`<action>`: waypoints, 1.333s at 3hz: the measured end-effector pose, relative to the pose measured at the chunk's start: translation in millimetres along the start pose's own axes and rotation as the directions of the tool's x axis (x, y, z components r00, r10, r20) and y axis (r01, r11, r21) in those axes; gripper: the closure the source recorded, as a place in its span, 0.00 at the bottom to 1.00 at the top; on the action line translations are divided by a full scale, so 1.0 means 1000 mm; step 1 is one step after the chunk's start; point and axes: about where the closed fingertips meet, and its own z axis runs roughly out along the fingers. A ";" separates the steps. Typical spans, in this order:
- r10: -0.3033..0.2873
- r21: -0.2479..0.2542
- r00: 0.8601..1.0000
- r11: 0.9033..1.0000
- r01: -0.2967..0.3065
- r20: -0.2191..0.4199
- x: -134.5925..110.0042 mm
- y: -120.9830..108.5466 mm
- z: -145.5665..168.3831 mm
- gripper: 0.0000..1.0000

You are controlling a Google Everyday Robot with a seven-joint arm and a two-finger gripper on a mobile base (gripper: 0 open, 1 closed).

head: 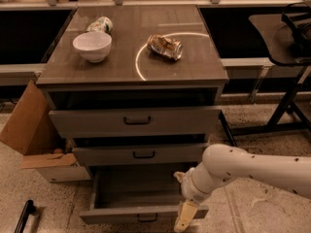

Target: Close bottom drawer

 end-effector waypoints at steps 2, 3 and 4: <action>0.004 -0.076 0.999 0.997 0.000 0.051 0.033 0.009 0.085 0.00; 0.019 -0.109 0.997 0.994 -0.011 0.073 0.048 0.012 0.120 0.00; 0.047 -0.146 0.996 0.989 -0.035 0.079 0.062 0.014 0.152 0.18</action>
Offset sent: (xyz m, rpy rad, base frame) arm -0.0289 0.0164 -0.1401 0.1065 0.0925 0.0251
